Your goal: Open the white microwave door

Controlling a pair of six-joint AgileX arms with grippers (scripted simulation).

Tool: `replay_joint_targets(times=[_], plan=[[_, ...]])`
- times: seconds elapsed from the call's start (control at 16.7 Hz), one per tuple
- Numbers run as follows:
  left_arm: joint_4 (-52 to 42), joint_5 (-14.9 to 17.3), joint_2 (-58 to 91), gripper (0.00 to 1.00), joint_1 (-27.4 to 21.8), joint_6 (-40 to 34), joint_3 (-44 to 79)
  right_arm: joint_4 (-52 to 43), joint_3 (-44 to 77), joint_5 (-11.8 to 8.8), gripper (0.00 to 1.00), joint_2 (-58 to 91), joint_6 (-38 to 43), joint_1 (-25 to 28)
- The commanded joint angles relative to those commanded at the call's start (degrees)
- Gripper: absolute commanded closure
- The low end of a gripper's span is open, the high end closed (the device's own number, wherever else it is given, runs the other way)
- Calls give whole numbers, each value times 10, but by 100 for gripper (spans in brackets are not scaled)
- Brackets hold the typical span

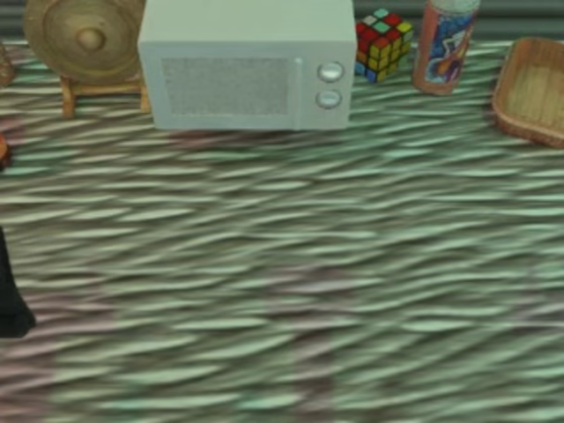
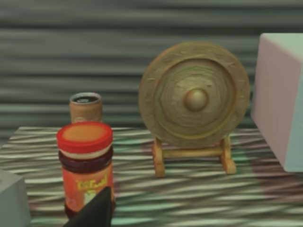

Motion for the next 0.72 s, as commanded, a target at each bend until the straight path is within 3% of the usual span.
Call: replay_joint_targets(times=[0.36, 0.72], plan=[[-32, -5, 47, 0, -13, 1, 38, 0, 0, 0, 0, 0, 0, 0], [-157, -28, 230, 0, -68, -21, 229, 0, 0, 0, 0, 0, 0, 0]])
